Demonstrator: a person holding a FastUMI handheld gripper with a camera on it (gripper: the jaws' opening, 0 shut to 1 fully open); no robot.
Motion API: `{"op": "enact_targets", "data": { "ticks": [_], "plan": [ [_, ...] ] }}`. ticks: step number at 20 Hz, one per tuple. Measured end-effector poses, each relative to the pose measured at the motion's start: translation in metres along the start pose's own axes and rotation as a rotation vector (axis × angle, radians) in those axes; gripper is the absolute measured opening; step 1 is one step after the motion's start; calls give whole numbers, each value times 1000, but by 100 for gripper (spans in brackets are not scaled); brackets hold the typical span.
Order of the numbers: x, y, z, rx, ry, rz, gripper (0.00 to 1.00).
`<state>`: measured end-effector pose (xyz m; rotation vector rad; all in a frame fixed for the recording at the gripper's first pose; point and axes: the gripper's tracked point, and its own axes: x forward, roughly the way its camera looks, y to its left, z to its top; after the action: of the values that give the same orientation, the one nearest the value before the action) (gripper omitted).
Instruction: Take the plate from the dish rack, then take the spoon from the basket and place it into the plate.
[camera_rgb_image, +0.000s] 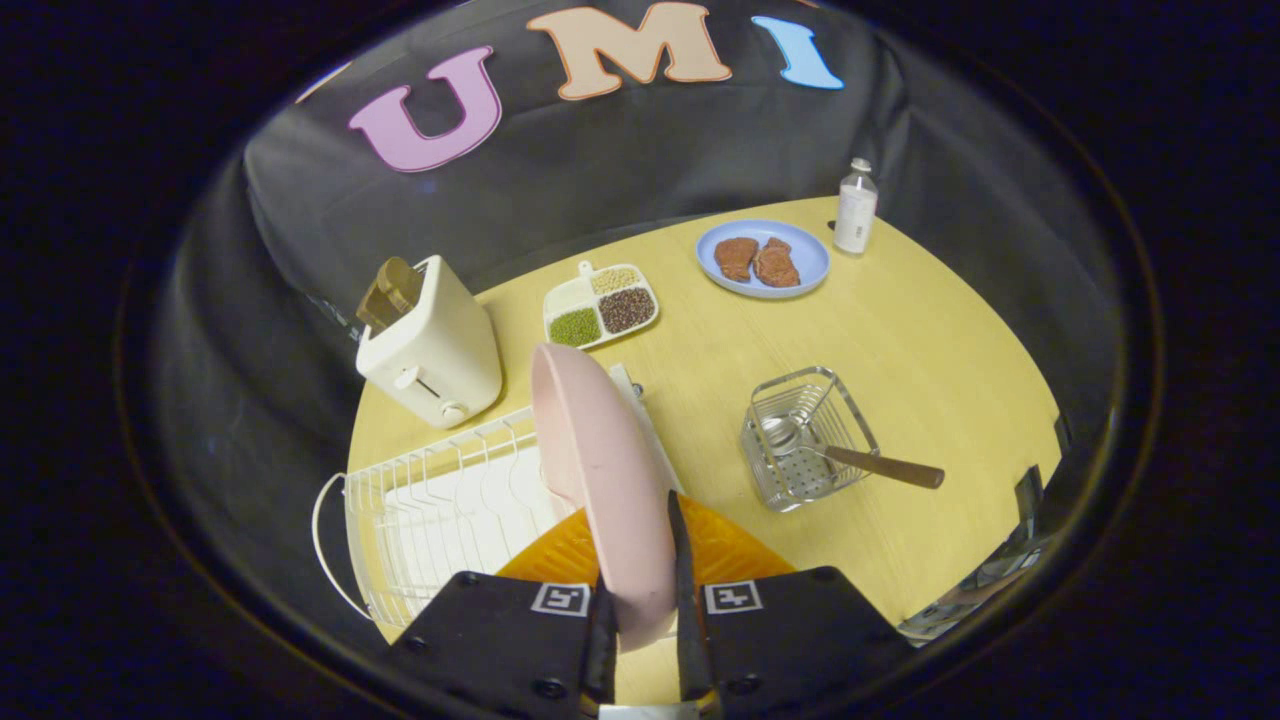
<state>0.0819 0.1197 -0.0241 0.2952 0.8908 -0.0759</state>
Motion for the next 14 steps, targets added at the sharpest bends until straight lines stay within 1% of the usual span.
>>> {"op": "enact_targets", "data": {
  "ticks": [6,9,12,13,14],
  "plan": [
    [-13,7,10,-70,-36,-73,27],
    [-21,7,10,-74,-53,-110,27],
    [-28,10,8,-92,-51,-121,27],
    [-33,5,12,-99,-66,-142,27],
    [-41,6,21,-80,-100,-134,26]
  ]
}}
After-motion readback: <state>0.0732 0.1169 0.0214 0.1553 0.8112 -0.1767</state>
